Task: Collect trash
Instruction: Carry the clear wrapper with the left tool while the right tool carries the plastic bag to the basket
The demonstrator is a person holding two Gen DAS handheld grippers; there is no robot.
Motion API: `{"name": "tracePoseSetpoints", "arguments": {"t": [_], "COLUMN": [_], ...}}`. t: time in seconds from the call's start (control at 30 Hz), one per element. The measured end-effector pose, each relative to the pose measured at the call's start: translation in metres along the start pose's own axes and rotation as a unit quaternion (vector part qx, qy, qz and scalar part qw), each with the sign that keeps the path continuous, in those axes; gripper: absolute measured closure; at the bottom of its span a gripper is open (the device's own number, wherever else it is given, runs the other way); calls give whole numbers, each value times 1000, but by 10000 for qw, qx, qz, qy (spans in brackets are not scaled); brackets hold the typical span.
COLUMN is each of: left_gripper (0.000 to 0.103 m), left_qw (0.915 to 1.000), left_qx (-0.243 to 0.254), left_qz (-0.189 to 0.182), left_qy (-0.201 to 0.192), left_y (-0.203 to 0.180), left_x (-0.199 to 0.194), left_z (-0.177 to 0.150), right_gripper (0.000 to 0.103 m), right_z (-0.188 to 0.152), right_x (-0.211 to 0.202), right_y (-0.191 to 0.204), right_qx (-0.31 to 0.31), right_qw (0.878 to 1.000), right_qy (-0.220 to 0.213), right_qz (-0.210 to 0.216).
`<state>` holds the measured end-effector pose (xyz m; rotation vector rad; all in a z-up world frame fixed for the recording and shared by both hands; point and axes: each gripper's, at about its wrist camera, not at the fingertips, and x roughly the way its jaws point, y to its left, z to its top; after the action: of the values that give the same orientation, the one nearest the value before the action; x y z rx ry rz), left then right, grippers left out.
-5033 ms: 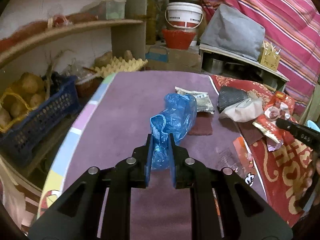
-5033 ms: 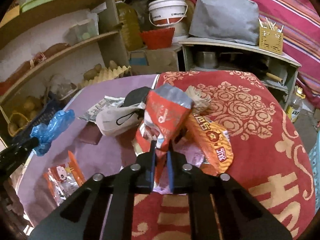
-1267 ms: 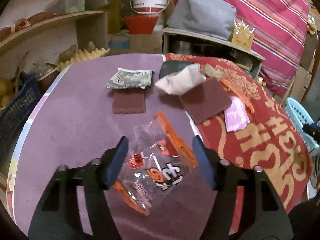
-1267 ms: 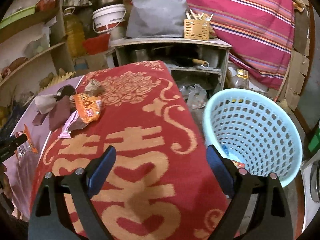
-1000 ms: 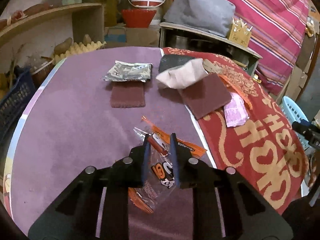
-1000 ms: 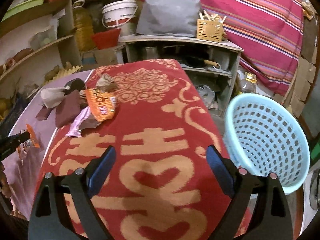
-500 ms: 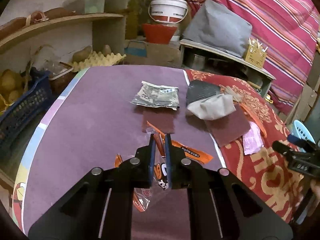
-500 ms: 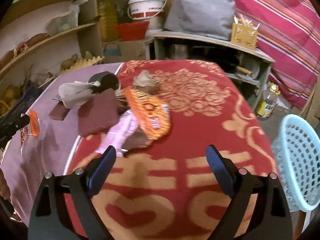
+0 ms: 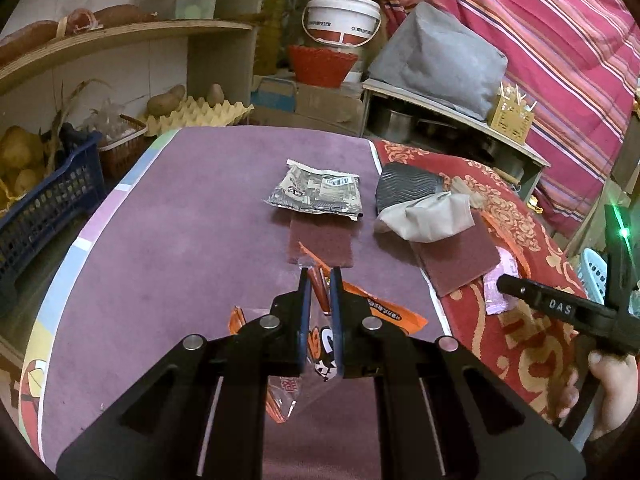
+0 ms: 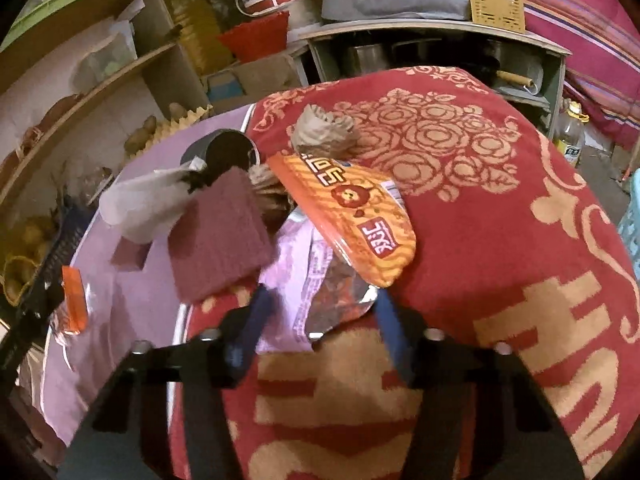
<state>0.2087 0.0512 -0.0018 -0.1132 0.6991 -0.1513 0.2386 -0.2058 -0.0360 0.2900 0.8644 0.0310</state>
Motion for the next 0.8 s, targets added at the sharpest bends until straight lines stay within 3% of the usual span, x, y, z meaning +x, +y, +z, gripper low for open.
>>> {"name": "tracePoseSetpoints", "arguments": {"t": [0.17,0.23,0.57,0.8], "left_gripper": [95,95,95,95], "left_qw": [10000,10000,9999,9992], "left_qx": [18,18,130,209], "left_qz": [13,7,-68,-178], "left_qy": [25,32,-40,-289], "left_y": [-1,-1,-14,-31], "left_x": [1,2,-6,-27], "left_z": [-1,-1,-4,2], "right_gripper": [95,100,103,103], "right_z": [3,1,-10,-11], "right_x": [-3,-9,-61,-105], "right_y": [0,-4,-21,-47], "right_qx": [-53,-84,-443,-641], "right_qw": [10000,9999,9983,9951], "right_qy": [-57,-83,-363,-638], "right_qz": [32,67,-50,-394]}}
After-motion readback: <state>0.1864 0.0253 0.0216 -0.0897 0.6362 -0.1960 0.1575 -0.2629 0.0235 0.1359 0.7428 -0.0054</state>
